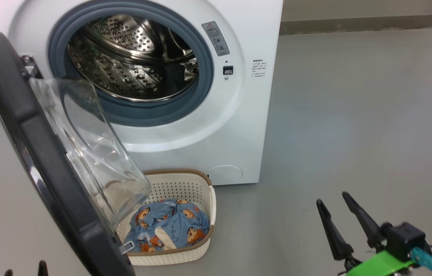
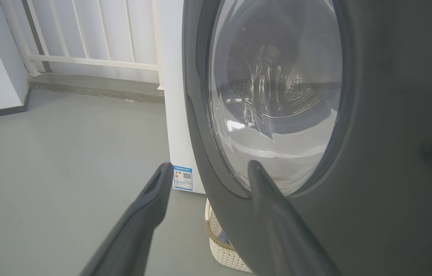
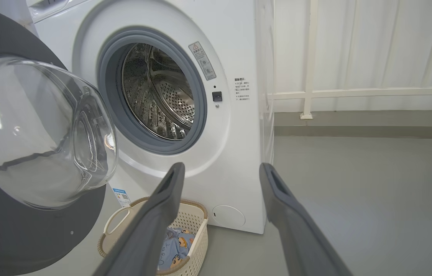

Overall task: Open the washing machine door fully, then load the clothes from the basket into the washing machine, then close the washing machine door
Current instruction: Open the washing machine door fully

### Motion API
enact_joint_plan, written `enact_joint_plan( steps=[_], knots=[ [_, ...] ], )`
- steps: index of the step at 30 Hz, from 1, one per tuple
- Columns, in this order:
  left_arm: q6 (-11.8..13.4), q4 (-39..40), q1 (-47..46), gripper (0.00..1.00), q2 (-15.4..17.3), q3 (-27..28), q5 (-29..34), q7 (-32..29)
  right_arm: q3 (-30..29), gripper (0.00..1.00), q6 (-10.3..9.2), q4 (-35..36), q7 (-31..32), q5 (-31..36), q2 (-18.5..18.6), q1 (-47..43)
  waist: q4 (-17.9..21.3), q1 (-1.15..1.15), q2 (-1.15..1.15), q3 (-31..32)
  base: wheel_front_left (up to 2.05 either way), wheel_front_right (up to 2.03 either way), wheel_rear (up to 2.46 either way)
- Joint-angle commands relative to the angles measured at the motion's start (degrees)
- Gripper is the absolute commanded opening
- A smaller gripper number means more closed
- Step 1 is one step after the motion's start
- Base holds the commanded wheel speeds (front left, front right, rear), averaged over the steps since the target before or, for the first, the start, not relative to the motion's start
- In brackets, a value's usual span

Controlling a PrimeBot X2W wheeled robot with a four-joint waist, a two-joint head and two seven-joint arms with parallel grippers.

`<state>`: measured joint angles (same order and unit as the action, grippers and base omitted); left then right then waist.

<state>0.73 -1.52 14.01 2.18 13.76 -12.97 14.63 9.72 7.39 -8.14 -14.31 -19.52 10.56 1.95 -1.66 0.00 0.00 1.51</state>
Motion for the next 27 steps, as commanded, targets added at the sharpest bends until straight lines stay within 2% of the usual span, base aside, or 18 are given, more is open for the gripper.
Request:
enact_joint_plan(
  steps=[1,11,27],
  knots=[
    [-0.2,1.8,-0.3,1.0,0.7,2.3,-0.3,0.4,-0.8,1.0,0.1,2.6,-0.7,2.7,-0.7,-0.9,0.5,0.0,0.0,0.5,0.0,0.0,0.0],
    [-0.7,1.7,1.1,1.0,0.7,2.3,0.0,0.4,-10.4,1.0,0.1,5.2,-0.7,10.6,-4.7,-6.2,1.0,0.0,0.0,1.1,0.0,0.0,0.0],
    [-0.7,1.9,1.3,1.0,0.7,2.0,-0.2,0.4,-13.5,1.0,0.1,3.3,-0.7,13.3,-6.2,-7.0,1.4,0.0,0.0,0.8,0.0,0.0,0.0]
  ],
)
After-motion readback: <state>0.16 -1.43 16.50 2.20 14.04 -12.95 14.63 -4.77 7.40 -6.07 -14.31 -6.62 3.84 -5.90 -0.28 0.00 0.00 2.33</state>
